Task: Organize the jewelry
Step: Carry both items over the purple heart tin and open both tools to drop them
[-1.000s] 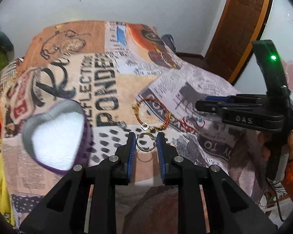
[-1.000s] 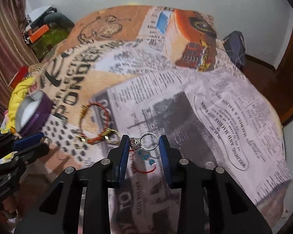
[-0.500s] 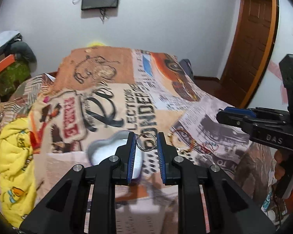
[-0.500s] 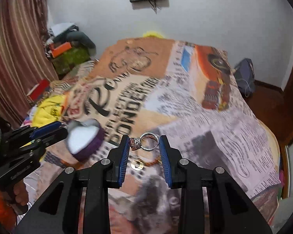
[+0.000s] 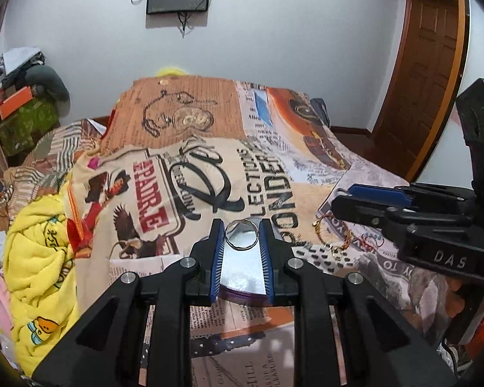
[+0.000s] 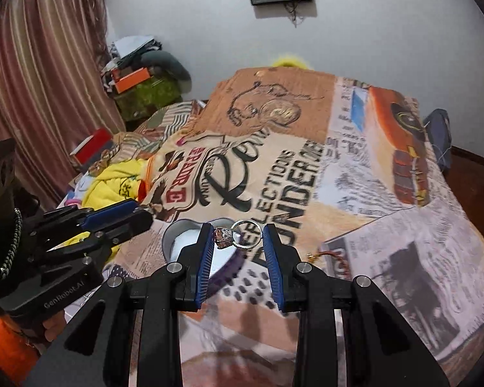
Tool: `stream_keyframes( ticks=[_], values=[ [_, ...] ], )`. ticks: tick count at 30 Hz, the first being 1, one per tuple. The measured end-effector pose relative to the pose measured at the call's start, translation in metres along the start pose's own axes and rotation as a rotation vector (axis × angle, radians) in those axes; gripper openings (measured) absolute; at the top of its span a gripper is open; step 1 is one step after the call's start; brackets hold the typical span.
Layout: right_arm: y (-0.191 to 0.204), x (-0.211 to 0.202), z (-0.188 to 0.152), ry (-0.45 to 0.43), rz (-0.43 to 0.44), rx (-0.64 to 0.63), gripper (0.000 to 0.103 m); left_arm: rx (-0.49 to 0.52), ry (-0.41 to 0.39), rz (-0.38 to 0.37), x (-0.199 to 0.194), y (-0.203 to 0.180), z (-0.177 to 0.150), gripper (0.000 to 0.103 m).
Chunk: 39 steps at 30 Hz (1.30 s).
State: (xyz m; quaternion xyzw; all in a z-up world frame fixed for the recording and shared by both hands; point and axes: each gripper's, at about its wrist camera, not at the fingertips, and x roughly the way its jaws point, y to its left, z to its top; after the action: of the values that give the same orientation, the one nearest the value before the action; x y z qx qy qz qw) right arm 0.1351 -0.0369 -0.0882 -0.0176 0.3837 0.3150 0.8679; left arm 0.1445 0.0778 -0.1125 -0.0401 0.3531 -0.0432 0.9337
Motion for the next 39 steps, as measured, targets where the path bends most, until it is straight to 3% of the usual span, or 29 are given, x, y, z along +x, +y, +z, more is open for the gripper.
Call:
stream_keyframes(
  ticks=[14,25,32,36,39],
  values=[
    [0.012,0.058,-0.006,0.148,0.045,-0.041,0.028,0.023,0.128,-0.040,0.047,0.018,-0.021,0.021],
    [0.019,0.072,-0.009,0.180,0.078,-0.059,0.028,-0.008,0.120,-0.045,0.049,0.031,-0.016,0.020],
    [0.023,0.072,-0.013,0.201,0.056,-0.102,0.029,-0.004,0.121,-0.036,0.046,0.031,-0.015,0.024],
    [0.025,0.066,-0.014,0.184,0.025,-0.117,0.041,-0.007,0.104,-0.021,0.038,0.031,-0.012,0.028],
    [0.024,0.059,-0.013,0.166,0.013,-0.117,0.042,-0.010,0.083,0.000,0.029,0.032,-0.009,0.031]
  ],
)
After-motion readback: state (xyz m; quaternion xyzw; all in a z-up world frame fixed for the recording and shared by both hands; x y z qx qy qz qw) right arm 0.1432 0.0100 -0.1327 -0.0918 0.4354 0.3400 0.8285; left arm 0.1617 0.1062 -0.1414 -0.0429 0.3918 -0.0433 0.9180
